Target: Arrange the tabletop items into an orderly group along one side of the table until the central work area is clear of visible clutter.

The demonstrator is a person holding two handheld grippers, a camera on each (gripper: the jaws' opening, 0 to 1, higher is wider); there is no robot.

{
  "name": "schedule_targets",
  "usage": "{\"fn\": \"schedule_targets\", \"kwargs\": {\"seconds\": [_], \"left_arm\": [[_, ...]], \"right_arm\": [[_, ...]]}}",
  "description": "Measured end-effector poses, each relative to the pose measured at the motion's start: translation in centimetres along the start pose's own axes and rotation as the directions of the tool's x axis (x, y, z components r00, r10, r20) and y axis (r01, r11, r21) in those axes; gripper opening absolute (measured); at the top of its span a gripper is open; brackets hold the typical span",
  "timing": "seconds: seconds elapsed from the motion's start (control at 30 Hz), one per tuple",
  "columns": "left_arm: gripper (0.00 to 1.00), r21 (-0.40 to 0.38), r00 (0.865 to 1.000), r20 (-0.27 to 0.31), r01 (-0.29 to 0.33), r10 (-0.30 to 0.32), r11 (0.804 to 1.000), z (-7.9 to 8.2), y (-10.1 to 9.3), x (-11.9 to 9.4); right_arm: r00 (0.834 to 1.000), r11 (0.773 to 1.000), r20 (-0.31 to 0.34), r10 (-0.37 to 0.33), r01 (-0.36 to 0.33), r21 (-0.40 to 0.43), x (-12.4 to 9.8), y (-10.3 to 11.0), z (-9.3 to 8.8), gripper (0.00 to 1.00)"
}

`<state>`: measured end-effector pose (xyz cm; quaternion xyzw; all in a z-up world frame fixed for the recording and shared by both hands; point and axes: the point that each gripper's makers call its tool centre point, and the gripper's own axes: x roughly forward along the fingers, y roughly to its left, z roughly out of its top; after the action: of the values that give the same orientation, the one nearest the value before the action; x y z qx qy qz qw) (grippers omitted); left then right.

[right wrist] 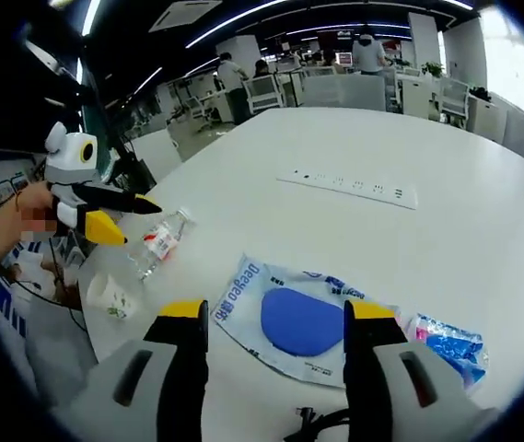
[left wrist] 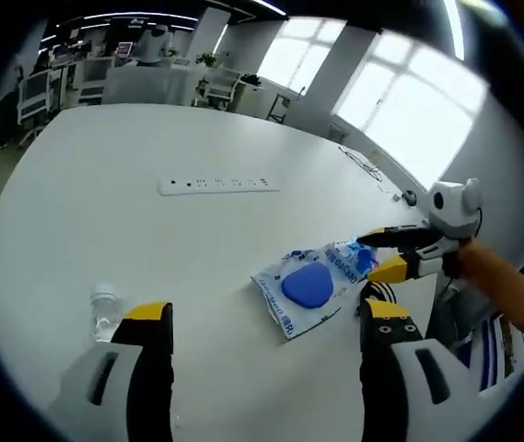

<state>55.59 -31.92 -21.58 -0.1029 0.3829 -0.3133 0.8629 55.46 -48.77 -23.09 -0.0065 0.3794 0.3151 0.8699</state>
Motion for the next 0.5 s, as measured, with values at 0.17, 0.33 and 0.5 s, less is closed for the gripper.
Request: {"fn": "schedule_targets", "kwargs": {"seconds": [0.17, 0.33, 0.5], "left_arm": [[0.87, 0.0, 1.0, 0.019, -0.004, 0.004, 1.0, 0.0, 0.6, -1.6], [0.88, -0.013, 0.999, 0.039, -0.012, 0.013, 1.0, 0.1, 1.3, -3.2], [0.88, -0.023, 0.998, 0.059, -0.019, 0.02, 1.0, 0.0, 2.1, -5.1]], "right_arm": [[1.0, 1.0, 0.001, 0.022, -0.022, -0.019, 0.3, 1.0, 0.9, 0.59], [0.999, 0.999, 0.001, 0.044, -0.044, -0.03, 0.6, 2.2, 1.7, 0.61], [0.997, 0.996, -0.004, 0.08, -0.08, -0.025, 1.0, 3.4, 2.3, 0.61]]}}
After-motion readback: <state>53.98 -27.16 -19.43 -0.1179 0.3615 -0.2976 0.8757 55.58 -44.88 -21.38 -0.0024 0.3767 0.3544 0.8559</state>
